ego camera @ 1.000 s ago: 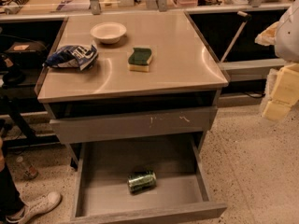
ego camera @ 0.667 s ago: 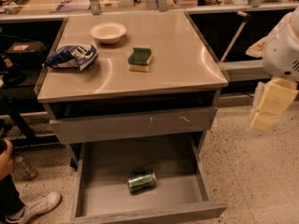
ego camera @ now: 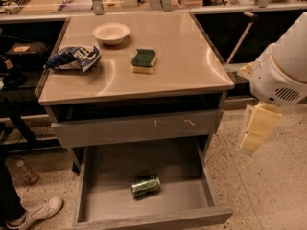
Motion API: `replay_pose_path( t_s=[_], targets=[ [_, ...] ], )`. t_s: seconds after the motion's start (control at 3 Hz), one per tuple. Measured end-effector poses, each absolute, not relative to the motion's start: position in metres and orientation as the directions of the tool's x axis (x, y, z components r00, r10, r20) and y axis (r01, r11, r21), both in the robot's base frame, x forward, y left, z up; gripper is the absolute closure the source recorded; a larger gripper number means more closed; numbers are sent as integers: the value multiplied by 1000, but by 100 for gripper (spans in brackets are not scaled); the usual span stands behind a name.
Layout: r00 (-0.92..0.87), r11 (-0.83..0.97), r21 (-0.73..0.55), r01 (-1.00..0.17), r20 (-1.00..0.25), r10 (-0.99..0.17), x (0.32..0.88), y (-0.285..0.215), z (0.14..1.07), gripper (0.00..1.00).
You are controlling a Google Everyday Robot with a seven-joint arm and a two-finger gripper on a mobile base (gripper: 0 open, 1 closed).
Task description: Pick green can from middle drawer and place on counter
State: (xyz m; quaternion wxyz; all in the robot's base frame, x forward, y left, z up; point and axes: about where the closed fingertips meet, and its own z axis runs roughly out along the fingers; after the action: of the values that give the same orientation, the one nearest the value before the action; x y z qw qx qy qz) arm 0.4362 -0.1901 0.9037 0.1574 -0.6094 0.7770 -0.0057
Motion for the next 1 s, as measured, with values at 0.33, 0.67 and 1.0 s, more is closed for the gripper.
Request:
replay_pose_path(
  t_s=[0.33,0.67,1.0],
  targets=[
    [-212,256,-186,-949,-228,-950,426,-185,884,0],
    [-231,269,-148,-952,-231,-945,417,-176,847,0],
    [-275,294,-62,-954,-213,-938,404,-167,749,0]
  ],
)
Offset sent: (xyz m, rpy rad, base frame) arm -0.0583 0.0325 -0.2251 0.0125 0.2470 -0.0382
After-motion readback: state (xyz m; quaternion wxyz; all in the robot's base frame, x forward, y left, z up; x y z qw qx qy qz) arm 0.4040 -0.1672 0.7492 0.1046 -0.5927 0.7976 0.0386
